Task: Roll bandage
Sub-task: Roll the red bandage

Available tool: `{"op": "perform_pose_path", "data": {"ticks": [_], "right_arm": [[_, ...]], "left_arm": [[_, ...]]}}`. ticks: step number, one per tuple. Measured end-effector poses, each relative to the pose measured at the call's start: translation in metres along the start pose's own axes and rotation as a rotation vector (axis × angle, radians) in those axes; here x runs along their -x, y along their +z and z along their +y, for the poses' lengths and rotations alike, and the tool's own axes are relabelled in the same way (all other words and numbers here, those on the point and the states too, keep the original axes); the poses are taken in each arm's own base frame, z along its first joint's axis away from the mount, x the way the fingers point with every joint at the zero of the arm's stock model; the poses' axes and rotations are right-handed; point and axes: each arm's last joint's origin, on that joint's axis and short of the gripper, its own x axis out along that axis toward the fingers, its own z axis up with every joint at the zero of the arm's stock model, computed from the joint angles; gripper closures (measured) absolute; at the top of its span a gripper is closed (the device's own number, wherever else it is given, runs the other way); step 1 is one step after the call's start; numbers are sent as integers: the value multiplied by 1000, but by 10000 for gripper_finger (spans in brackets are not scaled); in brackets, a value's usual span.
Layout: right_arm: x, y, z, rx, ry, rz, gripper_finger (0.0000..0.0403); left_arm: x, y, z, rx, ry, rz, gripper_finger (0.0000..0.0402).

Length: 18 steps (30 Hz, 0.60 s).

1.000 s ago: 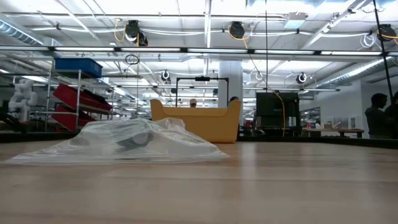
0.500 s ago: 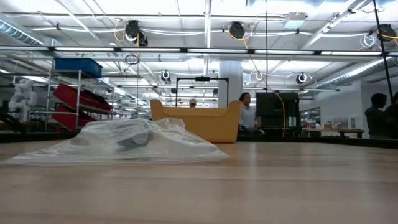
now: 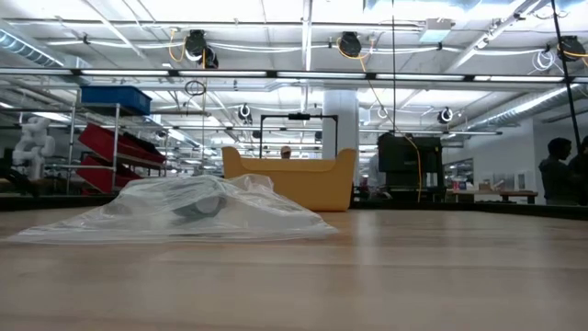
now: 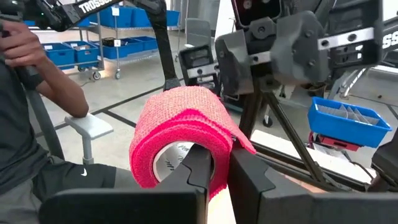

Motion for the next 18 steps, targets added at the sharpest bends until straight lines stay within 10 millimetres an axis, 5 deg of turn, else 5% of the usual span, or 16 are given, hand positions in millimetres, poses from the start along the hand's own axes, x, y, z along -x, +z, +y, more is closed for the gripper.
{"op": "perform_pose_path", "data": {"ticks": [10,18], "right_arm": [[0,-1,-2,27,-68,17,374],[0,-2,-2,28,-76,19,374]], "left_arm": [[-19,-18,2,38,-76,49,311],[-14,-11,3,20,-30,31,311]]}}
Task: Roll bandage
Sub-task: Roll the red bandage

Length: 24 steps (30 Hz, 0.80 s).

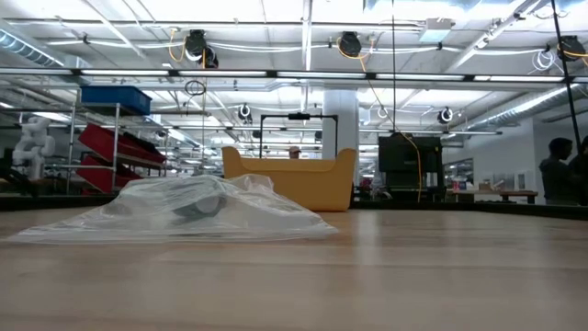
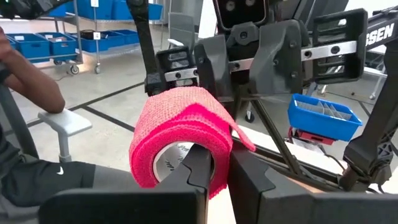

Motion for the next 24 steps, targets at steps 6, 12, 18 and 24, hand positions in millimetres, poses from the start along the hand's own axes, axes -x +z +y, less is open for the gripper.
{"op": "perform_pose_path", "data": {"ticks": [6,12,18,24], "right_arm": [[0,0,0,4,1,-3,374],[0,1,0,6,0,-7,374],[0,1,0,6,0,-6,374],[0,0,0,3,1,-2,374]], "left_arm": [[-2,-8,-2,-3,-18,47,311],[1,-5,-3,-72,-7,45,311],[18,17,1,-96,52,-49,311],[8,17,6,-125,11,-119,311]]}}
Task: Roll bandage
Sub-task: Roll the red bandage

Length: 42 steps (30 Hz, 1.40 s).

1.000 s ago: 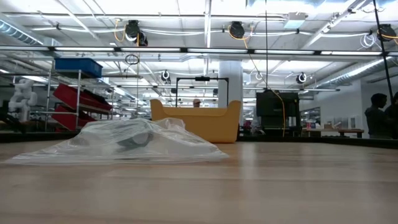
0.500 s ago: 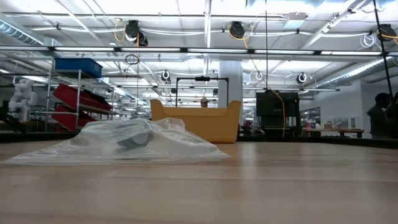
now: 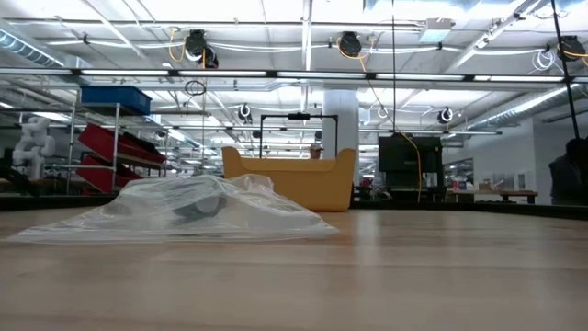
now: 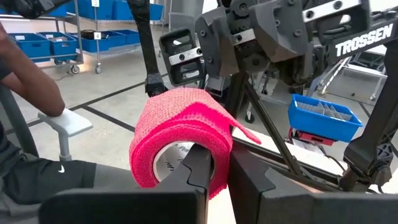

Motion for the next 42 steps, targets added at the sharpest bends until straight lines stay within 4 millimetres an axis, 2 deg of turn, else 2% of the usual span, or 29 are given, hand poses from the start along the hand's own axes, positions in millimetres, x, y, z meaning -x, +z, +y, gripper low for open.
{"op": "perform_pose_path", "data": {"ticks": [6,13,18,26,32,38,42], "right_arm": [[0,0,0,0,0,0,374],[0,-2,0,3,5,18,374],[0,-4,0,7,3,40,374],[0,-3,1,4,5,29,374],[0,-3,1,8,6,34,374],[0,-4,0,8,1,36,374],[0,-4,0,11,-1,37,374]], "left_arm": [[-23,-17,7,70,-70,-16,311],[-35,-38,7,113,-101,112,311],[-30,-42,3,97,-74,183,311],[-4,-27,-7,-28,63,252,311],[14,-14,-17,32,-8,199,311],[10,-15,-21,74,-92,141,306],[6,-24,-28,22,-92,156,273]]}}
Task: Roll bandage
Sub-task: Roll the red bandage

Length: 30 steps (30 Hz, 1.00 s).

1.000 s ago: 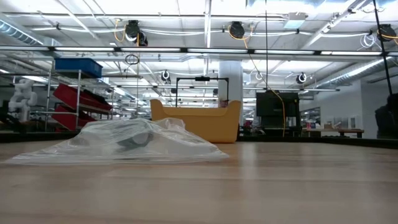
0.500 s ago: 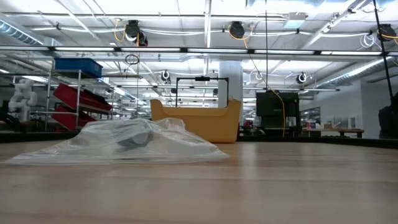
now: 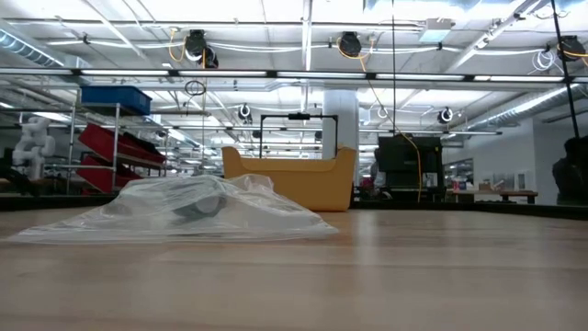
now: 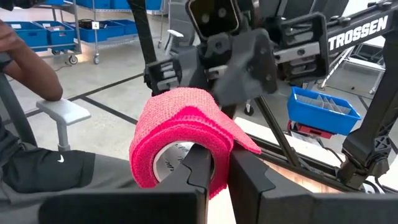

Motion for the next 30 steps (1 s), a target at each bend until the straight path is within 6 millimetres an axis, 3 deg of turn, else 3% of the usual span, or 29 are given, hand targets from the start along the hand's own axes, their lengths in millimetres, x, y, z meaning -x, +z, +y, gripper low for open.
{"op": "perform_pose_path", "data": {"ticks": [6,23,30], "right_arm": [[0,0,0,0,-1,0,374],[0,0,-1,-2,-9,4,374],[0,0,-3,14,-102,9,374]], "left_arm": [[-1,0,1,17,48,11,232],[-20,-13,4,-14,93,41,230],[-23,-14,8,0,153,69,231]]}}
